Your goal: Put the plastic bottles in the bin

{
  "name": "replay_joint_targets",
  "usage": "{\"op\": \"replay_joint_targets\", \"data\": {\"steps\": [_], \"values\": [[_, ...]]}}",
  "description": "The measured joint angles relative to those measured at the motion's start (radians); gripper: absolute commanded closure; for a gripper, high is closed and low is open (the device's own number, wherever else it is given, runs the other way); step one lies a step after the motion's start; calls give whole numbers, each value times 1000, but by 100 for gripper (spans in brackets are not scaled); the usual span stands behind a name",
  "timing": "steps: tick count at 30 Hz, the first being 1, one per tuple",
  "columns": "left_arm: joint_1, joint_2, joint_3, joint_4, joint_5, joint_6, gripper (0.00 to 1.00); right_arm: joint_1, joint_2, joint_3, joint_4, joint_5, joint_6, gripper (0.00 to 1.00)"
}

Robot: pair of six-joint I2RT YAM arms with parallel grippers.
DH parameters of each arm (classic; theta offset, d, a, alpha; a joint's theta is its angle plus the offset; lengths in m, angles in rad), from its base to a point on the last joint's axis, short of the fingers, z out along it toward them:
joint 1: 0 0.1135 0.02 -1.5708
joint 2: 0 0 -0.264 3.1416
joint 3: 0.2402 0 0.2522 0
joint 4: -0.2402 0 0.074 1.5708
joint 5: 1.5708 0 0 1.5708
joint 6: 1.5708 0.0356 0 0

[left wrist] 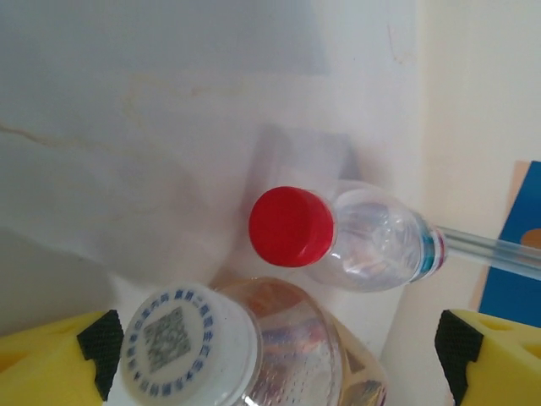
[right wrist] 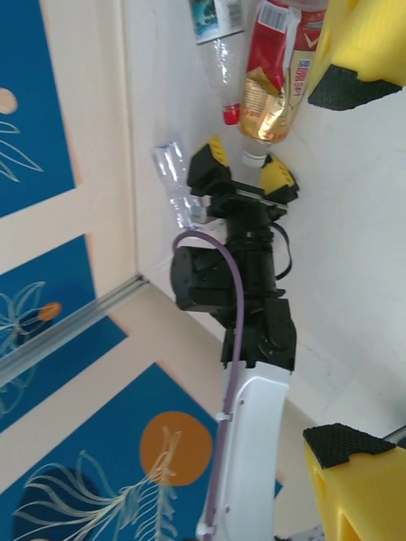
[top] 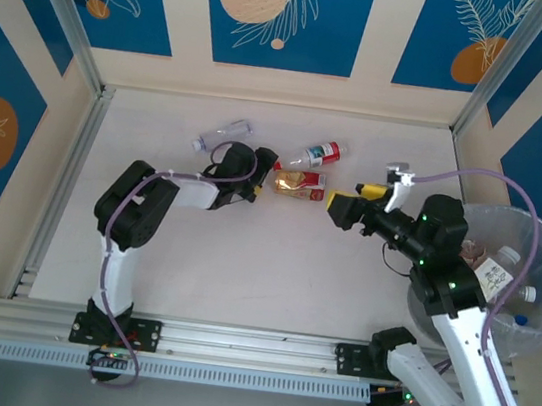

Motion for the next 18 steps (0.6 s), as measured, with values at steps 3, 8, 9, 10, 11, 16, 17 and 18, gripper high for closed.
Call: {"op": "replay_joint_targets", "data": {"steps": [3, 8, 9, 10, 11, 16, 17, 18], "values": [[-6, 12, 8, 13, -13, -29, 9, 56, 11, 0, -4, 62, -39, 2], [-29, 25, 24, 6, -36, -47, 18, 76, 7, 6, -2, 130, -74, 2], [-32, 28, 24, 8, -43, -50, 22, 76, 6, 6, -3, 140, -77, 2], [-34, 32, 24, 8, -48, -53, 27, 77, 5, 6, -3, 147, -80, 2], [-34, 34, 24, 8, -49, -57, 30, 78, 5, 6, -3, 153, -82, 2], [-37, 51, 24, 14, -55, -68, 49, 82, 2, 10, -19, 176, -84, 2], [-37, 55, 25, 16, -55, -67, 51, 82, -1, 10, -22, 180, -84, 2], [-37, 56, 24, 13, -55, -61, 54, 82, -5, 10, -26, 184, -84, 2]]}}
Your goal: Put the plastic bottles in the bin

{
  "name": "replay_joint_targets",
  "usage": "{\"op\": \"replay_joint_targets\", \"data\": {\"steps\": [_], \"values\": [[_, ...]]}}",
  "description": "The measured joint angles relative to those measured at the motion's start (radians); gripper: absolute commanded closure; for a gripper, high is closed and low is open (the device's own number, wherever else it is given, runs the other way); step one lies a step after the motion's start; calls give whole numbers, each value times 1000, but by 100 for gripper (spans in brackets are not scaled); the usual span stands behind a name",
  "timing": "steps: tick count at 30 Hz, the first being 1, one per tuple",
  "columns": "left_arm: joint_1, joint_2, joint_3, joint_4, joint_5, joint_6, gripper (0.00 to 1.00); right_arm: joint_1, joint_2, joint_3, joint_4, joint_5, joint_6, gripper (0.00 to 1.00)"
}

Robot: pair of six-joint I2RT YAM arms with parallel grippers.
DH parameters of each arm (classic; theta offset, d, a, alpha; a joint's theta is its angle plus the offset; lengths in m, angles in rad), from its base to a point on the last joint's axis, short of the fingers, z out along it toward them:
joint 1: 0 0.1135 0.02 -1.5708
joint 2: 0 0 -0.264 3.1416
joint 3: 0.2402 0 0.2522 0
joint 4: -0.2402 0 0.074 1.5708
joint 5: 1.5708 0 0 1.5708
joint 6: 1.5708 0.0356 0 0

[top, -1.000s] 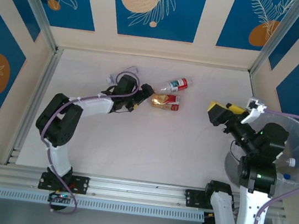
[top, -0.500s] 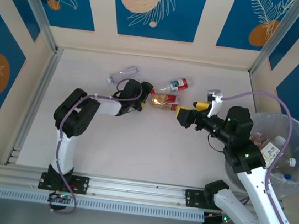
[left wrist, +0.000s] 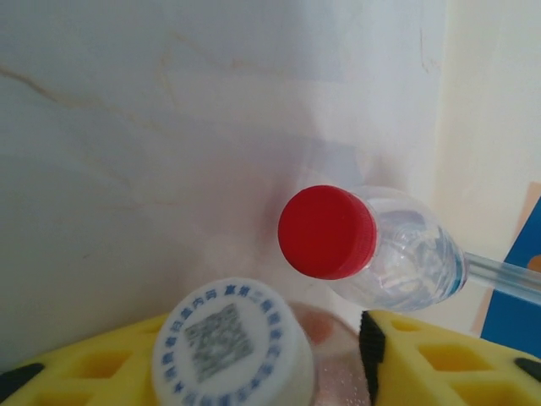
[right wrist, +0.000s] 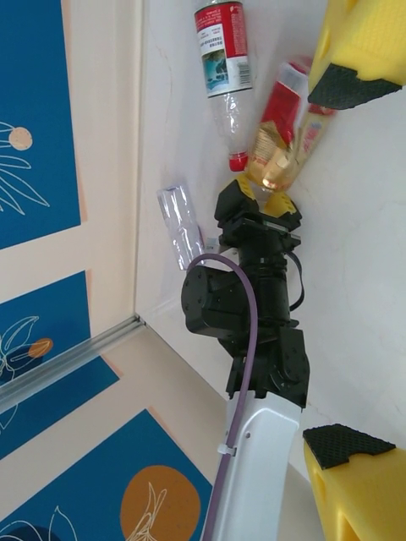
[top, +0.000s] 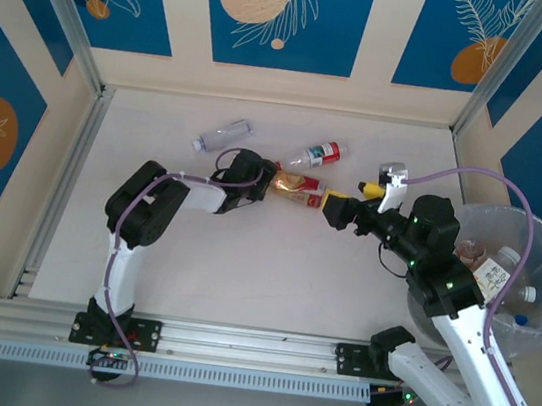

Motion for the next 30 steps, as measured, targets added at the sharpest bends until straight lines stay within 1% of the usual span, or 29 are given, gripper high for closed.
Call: {"op": "replay_joint_targets", "data": {"steps": [4, 9, 15, 19, 24, 30], "values": [[-3, 2, -2, -2, -2, 31, 65, 0, -19, 0, -9, 12, 0, 2], [-3, 0, -26, 51, -3, 74, 80, 0, -23, 0, -10, 14, 2, 2], [-3, -7, -39, 72, 7, 137, 94, 4, -11, -8, -3, 14, 9, 2], [-3, -25, -44, 65, 14, 186, 100, 6, 4, -19, 0, 14, 13, 2], [-3, -83, -45, 39, 31, 305, 100, 28, 39, -23, 0, 19, 13, 2], [-3, -143, -48, 69, 137, 464, 100, 131, 140, -23, -7, 61, 8, 2]]}}
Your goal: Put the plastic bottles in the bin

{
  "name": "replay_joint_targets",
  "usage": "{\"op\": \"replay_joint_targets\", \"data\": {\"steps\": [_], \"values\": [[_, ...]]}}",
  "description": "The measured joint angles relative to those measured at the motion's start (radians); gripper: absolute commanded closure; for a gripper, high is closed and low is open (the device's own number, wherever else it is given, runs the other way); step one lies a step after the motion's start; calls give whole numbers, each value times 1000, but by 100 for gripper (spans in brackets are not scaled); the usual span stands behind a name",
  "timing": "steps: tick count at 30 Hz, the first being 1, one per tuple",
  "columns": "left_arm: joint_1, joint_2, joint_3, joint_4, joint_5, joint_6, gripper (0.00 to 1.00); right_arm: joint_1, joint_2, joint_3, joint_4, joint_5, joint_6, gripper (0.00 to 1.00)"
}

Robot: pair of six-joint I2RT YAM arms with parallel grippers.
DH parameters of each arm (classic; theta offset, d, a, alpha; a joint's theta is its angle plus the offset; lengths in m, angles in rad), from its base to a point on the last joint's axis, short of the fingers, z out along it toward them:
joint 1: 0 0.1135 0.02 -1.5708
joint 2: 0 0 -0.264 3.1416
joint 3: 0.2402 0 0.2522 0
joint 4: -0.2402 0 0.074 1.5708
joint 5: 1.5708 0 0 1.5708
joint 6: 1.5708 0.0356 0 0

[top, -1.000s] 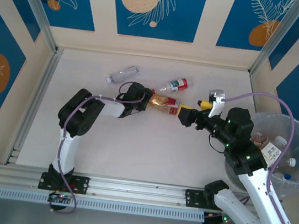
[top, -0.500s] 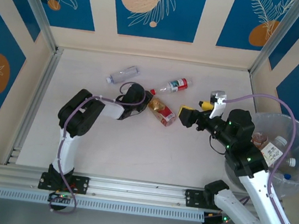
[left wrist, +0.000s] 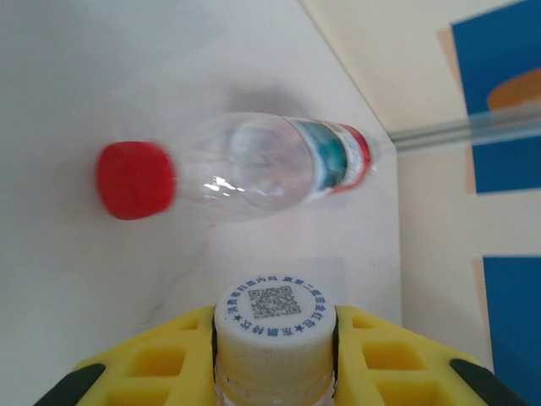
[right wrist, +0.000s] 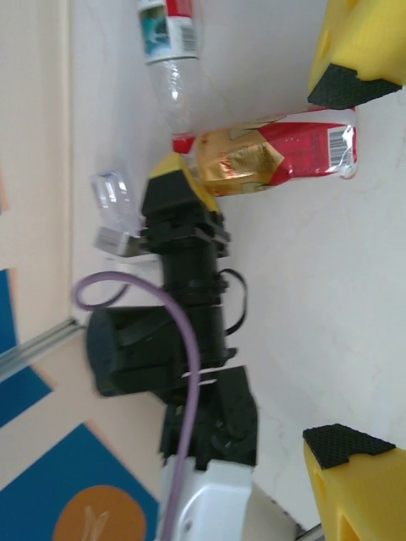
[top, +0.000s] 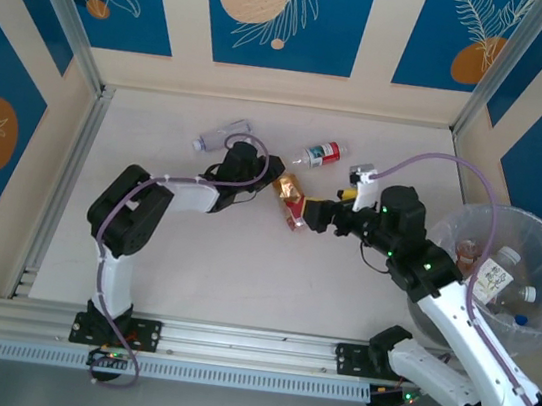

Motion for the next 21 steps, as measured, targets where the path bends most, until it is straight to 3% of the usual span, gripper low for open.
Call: {"op": "replay_joint_targets", "data": {"steps": [9, 21], "values": [[0, -130, -74, 14, 63, 149, 100, 111, 160, 0, 60, 89, 9, 1], [66, -294, -192, 17, 245, 273, 100, 77, 179, -10, 120, 108, 19, 1]]}}
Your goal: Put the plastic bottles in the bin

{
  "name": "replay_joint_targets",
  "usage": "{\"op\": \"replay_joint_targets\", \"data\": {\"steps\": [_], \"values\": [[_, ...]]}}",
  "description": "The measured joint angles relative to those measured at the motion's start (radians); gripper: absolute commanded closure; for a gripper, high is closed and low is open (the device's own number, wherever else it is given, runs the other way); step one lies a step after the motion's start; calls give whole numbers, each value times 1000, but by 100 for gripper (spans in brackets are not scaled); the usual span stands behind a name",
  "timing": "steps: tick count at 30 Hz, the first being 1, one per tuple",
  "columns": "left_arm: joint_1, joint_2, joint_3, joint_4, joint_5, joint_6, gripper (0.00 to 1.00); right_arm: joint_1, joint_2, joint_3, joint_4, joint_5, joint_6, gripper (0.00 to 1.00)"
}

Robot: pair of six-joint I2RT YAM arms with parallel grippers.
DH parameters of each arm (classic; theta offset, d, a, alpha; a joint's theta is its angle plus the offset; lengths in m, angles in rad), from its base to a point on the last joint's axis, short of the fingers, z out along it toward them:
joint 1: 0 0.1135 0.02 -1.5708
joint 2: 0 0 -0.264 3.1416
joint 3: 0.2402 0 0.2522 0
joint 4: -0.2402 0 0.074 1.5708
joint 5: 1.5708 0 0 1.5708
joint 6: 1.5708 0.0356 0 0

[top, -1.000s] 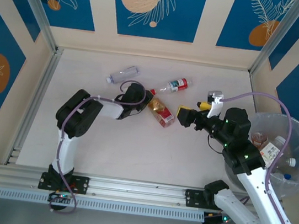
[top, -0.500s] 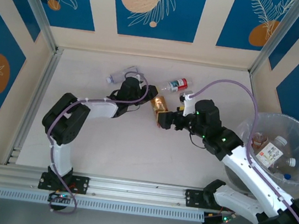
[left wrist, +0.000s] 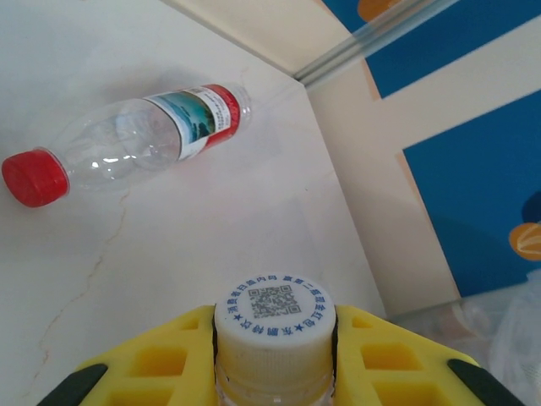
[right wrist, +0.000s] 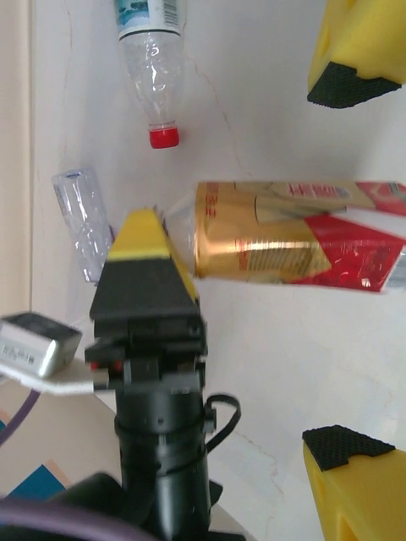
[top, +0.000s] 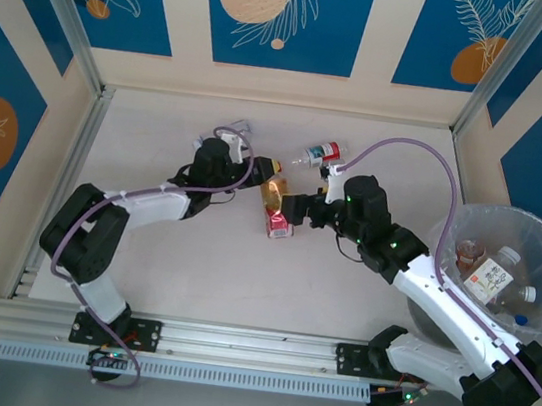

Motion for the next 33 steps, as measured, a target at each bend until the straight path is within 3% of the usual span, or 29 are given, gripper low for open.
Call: {"op": "replay_joint_targets", "data": {"steps": [8, 16, 33], "values": [[35, -50, -5, -13, 189, 56, 100, -78, 11, -15, -24, -161, -61, 1], [35, -149, -16, -21, 267, 101, 100, -89, 135, 50, -80, -351, -131, 0], [32, -94, -32, 226, 391, -54, 100, -79, 260, 38, 176, -541, -48, 0]]}}
